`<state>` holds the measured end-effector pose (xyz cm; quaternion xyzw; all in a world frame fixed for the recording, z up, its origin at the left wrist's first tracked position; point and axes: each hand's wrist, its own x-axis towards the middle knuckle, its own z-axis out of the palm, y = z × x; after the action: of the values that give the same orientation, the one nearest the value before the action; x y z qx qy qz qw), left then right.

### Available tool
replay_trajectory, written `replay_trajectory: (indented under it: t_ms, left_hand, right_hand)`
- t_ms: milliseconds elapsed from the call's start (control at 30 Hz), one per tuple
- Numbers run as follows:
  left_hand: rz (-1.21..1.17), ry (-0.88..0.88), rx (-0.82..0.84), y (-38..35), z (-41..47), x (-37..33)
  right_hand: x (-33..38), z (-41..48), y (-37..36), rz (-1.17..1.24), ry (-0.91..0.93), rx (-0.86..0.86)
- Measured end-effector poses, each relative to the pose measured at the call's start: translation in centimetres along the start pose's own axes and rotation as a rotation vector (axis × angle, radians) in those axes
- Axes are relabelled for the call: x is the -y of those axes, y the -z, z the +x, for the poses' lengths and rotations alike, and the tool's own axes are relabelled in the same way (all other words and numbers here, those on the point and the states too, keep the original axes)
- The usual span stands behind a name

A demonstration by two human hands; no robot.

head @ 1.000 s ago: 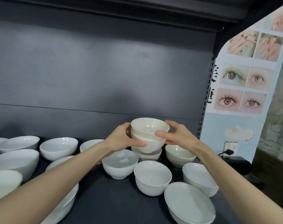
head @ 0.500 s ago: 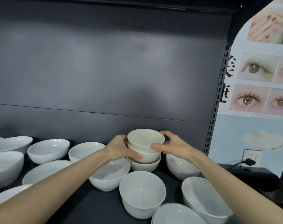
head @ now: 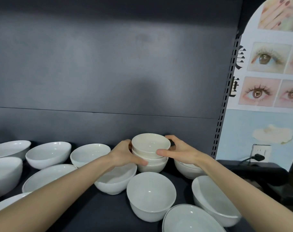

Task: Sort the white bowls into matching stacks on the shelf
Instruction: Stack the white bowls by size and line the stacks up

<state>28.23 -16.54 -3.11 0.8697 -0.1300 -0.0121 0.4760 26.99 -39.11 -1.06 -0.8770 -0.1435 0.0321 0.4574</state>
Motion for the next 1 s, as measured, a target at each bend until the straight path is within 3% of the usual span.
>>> replay_trajectory:
  t_ms: [333,1000]
  left_hand:
    - [0.004,-0.051,0.069,0.7,0.1,0.4]
    - [0.005,-0.129,0.034,0.5,0.5,1.8]
  right_hand:
    - [0.0,0.7,0.5,-0.127,0.057,0.007]
    - [-1.3,1.3,-0.4,-0.026,0.156,-0.074]
